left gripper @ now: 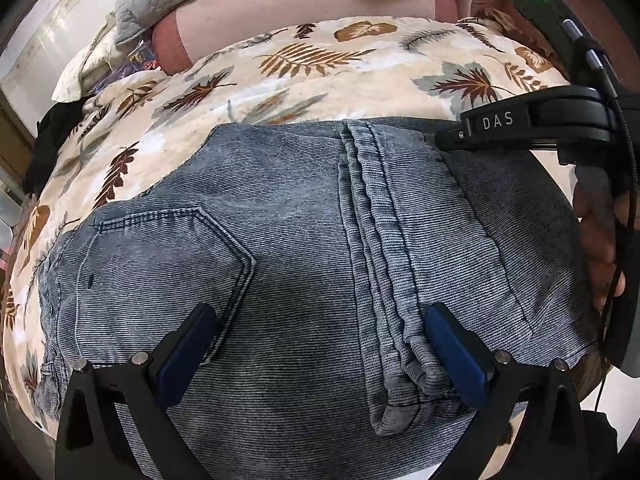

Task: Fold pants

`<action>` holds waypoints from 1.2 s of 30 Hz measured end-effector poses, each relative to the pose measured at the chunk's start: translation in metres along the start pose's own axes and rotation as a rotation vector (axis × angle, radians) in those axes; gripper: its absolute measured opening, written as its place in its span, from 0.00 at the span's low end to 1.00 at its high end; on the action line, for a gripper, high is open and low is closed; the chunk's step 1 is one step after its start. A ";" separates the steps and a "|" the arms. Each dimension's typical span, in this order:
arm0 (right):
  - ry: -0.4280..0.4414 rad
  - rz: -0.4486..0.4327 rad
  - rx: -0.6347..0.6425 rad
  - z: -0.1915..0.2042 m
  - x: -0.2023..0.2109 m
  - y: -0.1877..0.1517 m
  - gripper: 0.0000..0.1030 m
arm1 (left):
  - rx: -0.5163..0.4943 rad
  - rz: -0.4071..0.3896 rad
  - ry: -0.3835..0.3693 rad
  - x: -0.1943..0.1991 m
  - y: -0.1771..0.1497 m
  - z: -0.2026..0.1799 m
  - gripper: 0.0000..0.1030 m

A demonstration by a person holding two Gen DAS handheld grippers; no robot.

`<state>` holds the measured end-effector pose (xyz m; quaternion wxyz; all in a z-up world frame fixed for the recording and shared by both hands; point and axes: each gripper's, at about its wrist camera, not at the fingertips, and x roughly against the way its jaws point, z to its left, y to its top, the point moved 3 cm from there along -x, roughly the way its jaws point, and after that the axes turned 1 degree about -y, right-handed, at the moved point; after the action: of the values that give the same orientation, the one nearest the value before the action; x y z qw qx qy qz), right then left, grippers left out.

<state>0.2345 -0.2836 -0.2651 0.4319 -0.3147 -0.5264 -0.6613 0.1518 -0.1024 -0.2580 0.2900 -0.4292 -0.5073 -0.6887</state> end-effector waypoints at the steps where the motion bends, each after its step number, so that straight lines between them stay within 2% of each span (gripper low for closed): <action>1: 0.000 -0.002 -0.010 0.000 0.003 0.000 0.23 | -0.001 0.007 -0.003 0.002 0.000 0.001 1.00; 3: 0.027 -0.013 -0.044 0.001 0.015 -0.002 0.24 | -0.005 0.007 0.007 0.010 0.000 0.005 1.00; 6: 0.062 -0.064 -0.033 0.014 0.039 -0.009 0.25 | -0.003 -0.035 0.079 0.029 -0.002 0.022 1.00; 10: 0.106 -0.102 0.038 0.047 0.066 -0.020 0.25 | 0.069 -0.055 0.136 0.052 -0.008 0.065 1.00; 12: 0.128 -0.089 0.080 0.068 0.072 -0.028 0.27 | 0.130 -0.053 0.176 0.061 -0.015 0.096 1.00; 17: 0.153 -0.021 0.150 0.113 0.064 -0.052 0.29 | 0.288 -0.017 0.279 0.077 -0.055 0.178 1.00; 21: 0.136 -0.008 0.127 0.126 0.055 -0.066 0.29 | 0.360 0.023 0.321 0.077 -0.089 0.216 1.00; 23: 0.106 -0.030 0.124 0.123 0.053 -0.073 0.29 | 0.391 0.039 0.330 0.076 -0.102 0.230 1.00; 27: 0.063 -0.052 0.166 0.110 0.055 -0.085 0.29 | 0.401 0.041 0.333 0.074 -0.107 0.230 1.00; 31: 0.043 -0.053 0.148 0.095 0.059 -0.086 0.29 | 0.367 0.005 0.298 0.074 -0.089 0.210 1.00; 36: 0.030 -0.059 0.152 0.086 0.066 -0.088 0.29 | 0.285 0.027 0.282 0.056 -0.061 0.174 1.00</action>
<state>0.1235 -0.2099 -0.2235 0.4426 -0.2554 -0.5775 -0.6366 0.1265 0.0833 -0.2152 0.4251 -0.2896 -0.5483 -0.6594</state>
